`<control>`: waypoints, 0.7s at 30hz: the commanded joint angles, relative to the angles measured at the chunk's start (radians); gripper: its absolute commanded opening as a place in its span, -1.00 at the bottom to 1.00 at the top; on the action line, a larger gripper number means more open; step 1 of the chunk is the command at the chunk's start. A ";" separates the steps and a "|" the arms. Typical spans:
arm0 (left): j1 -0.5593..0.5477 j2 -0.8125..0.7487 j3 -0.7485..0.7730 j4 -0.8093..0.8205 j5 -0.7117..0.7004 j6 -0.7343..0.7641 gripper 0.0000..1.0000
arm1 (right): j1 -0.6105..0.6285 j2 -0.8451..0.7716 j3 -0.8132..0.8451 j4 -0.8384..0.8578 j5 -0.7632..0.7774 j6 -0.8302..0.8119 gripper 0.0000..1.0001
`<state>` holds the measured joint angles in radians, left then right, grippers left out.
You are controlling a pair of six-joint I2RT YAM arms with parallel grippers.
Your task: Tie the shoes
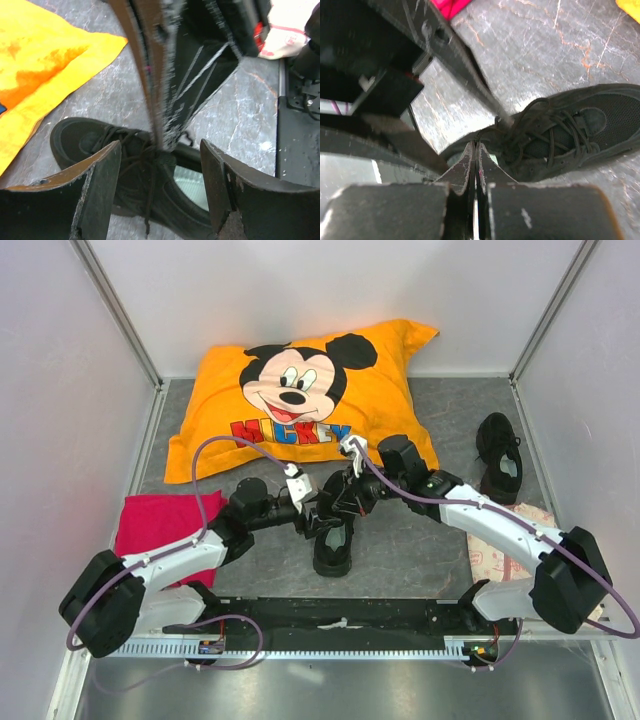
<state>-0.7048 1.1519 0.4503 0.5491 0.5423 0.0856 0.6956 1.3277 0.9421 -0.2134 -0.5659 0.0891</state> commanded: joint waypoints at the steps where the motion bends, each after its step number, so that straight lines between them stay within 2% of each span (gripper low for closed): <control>1: -0.016 0.002 -0.013 0.080 -0.041 -0.076 0.39 | -0.001 0.004 -0.026 0.144 0.017 0.121 -1.00; 9: -0.016 0.017 -0.018 0.106 -0.120 -0.285 0.37 | -0.001 0.016 -0.058 0.241 0.047 0.221 -1.00; 16: -0.016 0.042 -0.009 0.103 -0.228 -0.397 0.37 | -0.001 0.033 -0.074 0.293 0.060 0.304 -1.00; 19: -0.016 0.043 -0.004 0.078 -0.257 -0.429 0.29 | 0.001 0.027 -0.080 0.295 0.067 0.316 -1.00; 21: -0.016 0.042 -0.010 0.077 -0.272 -0.428 0.09 | 0.001 0.022 -0.085 0.293 0.072 0.319 -1.00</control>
<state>-0.7158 1.1904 0.4381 0.5999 0.3477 -0.2745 0.6956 1.3598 0.8696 0.0231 -0.5095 0.3679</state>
